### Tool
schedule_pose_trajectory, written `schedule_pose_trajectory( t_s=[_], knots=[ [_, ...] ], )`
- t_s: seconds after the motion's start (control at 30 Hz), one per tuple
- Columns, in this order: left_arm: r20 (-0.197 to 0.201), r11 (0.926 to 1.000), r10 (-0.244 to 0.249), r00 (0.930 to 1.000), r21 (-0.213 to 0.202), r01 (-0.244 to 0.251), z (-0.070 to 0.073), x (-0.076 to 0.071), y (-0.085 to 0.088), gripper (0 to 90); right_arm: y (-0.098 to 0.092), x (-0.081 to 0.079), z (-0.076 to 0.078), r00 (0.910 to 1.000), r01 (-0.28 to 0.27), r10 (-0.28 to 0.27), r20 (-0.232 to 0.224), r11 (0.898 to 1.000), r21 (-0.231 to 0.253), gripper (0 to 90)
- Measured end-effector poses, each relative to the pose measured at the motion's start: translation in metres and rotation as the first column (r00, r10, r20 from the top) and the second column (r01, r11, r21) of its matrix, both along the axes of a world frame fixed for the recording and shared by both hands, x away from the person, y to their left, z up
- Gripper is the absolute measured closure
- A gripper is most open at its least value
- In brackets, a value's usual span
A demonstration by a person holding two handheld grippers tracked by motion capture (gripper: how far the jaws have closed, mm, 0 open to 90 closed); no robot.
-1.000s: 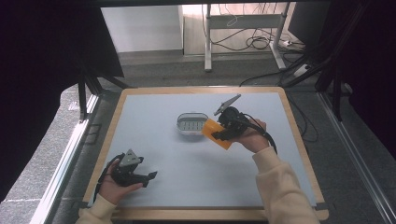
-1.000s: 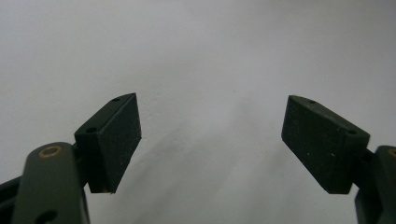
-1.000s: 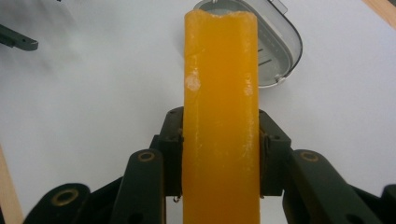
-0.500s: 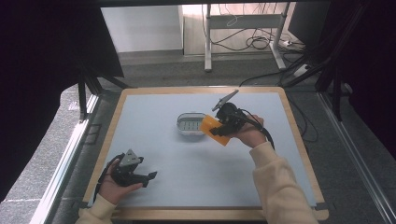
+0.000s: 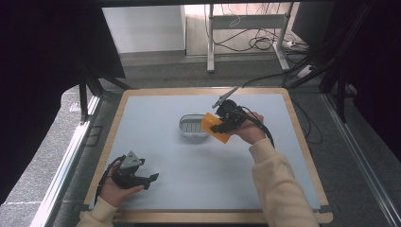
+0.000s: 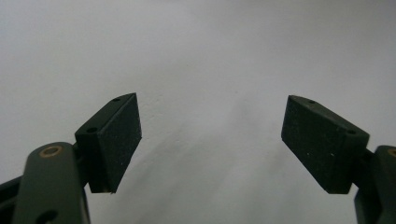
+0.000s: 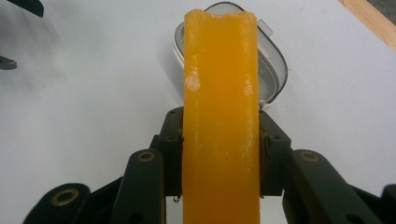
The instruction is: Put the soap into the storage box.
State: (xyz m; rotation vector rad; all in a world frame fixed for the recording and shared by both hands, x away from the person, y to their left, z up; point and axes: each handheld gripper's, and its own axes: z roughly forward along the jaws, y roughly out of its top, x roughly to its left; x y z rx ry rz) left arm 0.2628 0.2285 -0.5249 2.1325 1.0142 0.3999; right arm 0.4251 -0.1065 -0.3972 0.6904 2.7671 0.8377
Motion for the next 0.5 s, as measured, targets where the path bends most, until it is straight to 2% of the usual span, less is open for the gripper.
schedule_pose_trajectory(
  t_s=[0.5],
  knots=[
    [-0.003, 1.0, -0.002, 1.0, 0.0, 0.002, -0.001, 0.001, 0.0, 19.7, 0.005, 0.016, -0.003, 1.0, -0.007, 0.007, 0.006, 1.0, -0.014, 61.3]
  ],
)
